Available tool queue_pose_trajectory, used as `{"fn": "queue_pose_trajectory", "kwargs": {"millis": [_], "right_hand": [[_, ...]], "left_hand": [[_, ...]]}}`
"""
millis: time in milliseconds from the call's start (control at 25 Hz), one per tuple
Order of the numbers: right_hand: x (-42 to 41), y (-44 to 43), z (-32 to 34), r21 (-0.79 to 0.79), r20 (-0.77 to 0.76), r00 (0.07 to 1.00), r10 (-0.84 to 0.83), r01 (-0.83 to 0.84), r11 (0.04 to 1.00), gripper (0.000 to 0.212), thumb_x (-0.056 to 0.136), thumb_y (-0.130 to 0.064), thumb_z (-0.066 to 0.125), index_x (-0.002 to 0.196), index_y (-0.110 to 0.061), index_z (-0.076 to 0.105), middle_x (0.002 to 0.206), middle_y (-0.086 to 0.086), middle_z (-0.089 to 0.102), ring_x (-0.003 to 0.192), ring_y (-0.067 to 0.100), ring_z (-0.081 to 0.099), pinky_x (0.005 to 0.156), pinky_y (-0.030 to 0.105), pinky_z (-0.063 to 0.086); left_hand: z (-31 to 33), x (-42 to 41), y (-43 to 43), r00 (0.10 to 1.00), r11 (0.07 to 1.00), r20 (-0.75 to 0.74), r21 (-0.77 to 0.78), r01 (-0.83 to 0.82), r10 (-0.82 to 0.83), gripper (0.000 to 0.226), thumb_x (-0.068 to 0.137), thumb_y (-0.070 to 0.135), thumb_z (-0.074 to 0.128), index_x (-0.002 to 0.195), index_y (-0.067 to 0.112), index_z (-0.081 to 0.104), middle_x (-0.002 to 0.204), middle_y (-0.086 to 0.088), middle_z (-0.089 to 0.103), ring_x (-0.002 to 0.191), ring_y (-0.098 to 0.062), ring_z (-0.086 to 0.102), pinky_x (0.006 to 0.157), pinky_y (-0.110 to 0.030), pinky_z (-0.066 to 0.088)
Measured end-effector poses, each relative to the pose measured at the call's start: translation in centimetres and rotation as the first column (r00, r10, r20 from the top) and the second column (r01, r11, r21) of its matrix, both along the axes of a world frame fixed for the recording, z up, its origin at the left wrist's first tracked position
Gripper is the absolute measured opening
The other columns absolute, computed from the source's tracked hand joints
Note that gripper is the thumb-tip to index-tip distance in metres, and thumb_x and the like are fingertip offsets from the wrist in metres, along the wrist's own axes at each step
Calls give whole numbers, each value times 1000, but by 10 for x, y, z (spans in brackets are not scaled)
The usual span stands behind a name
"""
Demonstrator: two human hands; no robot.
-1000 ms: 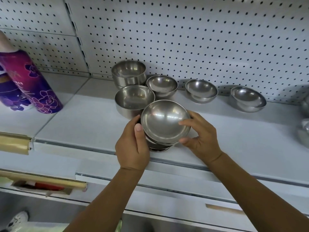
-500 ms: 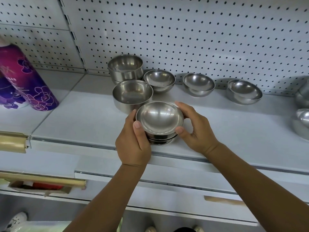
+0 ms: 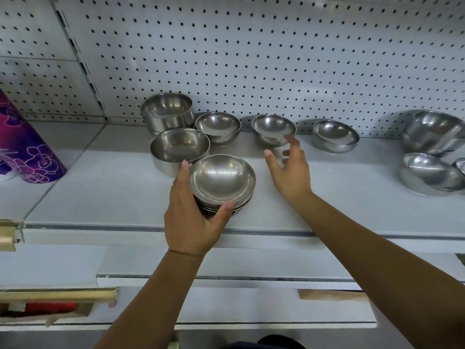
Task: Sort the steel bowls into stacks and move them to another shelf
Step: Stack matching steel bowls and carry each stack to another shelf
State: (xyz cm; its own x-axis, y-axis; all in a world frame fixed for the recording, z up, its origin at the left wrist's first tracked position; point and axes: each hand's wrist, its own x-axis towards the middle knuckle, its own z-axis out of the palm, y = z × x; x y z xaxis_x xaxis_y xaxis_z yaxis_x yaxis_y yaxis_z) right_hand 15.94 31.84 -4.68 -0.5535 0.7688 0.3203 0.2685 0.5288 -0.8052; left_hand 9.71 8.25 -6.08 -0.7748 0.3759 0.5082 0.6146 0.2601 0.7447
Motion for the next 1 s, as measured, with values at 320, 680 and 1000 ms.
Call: {"fn": "queue_pose_trajectory", "kwargs": {"millis": [320, 680, 1000], "right_hand": [[-26, 43, 12, -7, 216, 975, -52, 55, 998, 59, 91, -57, 66, 135, -21, 49, 137, 13, 48, 122, 30, 52, 94, 39, 48], [-9, 55, 14, -220, 20, 997, 72, -66, 973, 31, 89, -29, 80, 104, -17, 55, 103, -4, 66, 88, 3, 64, 65, 19, 48], [5, 23, 39, -180, -219, 964, 148, -189, 965, 23, 94, -21, 75, 105, -16, 56, 103, -13, 65, 101, 9, 66, 81, 19, 50]], "left_hand": [[2, 0, 2, 1000, 1000, 15, 2, 16, -16, 122, 66, 79, 71, 159, 19, 19, 159, -3, 40, 143, -23, 47, 103, -46, 53], [3, -1, 1, 998, 1000, 60, -3, 29, -29, 126, 64, 78, 72, 160, 15, 20, 155, 0, 44, 139, -22, 50, 100, -52, 54], [4, 2, -2, 995, 998, 74, 33, 61, -64, 123, 67, 75, 72, 160, 13, 19, 156, 4, 44, 137, -20, 53, 101, -44, 54]]}}
